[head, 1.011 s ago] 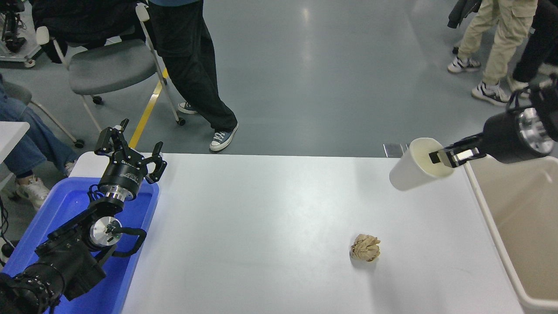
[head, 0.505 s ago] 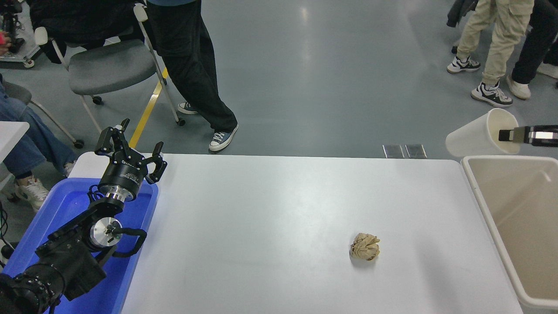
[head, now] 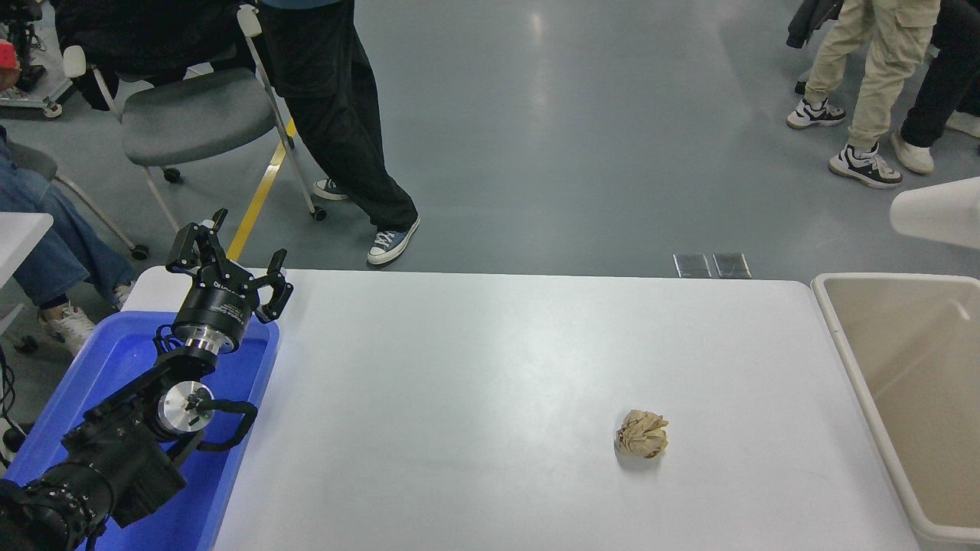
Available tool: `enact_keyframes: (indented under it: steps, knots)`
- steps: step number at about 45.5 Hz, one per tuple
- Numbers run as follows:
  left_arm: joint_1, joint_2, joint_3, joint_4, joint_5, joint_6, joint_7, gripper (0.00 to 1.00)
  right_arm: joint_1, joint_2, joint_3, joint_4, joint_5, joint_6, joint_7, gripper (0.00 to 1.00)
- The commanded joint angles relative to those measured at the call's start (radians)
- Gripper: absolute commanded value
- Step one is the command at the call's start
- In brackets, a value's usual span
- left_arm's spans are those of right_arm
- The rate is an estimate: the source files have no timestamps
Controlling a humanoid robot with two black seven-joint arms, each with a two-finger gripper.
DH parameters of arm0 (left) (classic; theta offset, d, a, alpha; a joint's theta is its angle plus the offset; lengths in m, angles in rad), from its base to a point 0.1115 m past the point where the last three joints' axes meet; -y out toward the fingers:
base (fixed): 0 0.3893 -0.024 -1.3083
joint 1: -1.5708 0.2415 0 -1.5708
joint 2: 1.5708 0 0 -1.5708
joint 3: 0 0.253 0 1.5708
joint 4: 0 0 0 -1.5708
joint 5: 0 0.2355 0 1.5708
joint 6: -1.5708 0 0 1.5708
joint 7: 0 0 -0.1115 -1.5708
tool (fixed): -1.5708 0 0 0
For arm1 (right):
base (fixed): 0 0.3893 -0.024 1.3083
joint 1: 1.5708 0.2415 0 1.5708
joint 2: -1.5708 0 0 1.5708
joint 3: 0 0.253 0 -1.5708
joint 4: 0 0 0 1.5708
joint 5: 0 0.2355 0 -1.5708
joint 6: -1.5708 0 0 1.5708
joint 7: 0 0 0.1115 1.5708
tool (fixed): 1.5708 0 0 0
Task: Dispose of the paper cup in the dustbin
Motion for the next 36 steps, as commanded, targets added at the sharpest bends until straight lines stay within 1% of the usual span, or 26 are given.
enact_keyframes:
  steps: [1, 7, 12, 18, 23, 27, 36]
  knots:
    - [0.0, 0.0, 0.0, 0.0, 0.0, 0.0, 0.0, 1.0, -0.148, 0.101, 0.006, -0.122, 0.324, -0.103, 0.002, 0.0]
    - [0.0, 0.0, 0.0, 0.0, 0.0, 0.0, 0.0, 1.0, -0.235, 0.186, 0.059, -0.226, 0.473, -0.115, 0.002, 0.0]
    - [0.0, 0.0, 0.001, 0.0, 0.0, 0.0, 0.0, 1.0, -0.336, 0.255, 0.159, -0.327, 0.539, -0.115, 0.001, 0.0]
    - [0.0, 0.0, 0.0, 0.0, 0.0, 0.0, 0.0, 1.0, -0.468, 0.356, 0.318, -0.473, 0.55, -0.115, -0.008, 0.0]
    - [0.0, 0.0, 0.0, 0.0, 0.0, 0.0, 0.0, 1.0, -0.551, 0.434, 0.429, -0.585, 0.55, -0.115, -0.01, 0.0]
    - [0.0, 0.0, 0.001, 0.0, 0.0, 0.0, 0.0, 1.0, -0.595, 0.5, 0.48, -0.68, 0.55, -0.112, -0.011, 0.0]
    - [0.0, 0.0, 0.001, 0.0, 0.0, 0.0, 0.0, 1.0, -0.648, 0.67, 0.529, -0.904, 0.554, -0.115, -0.022, 0.0]
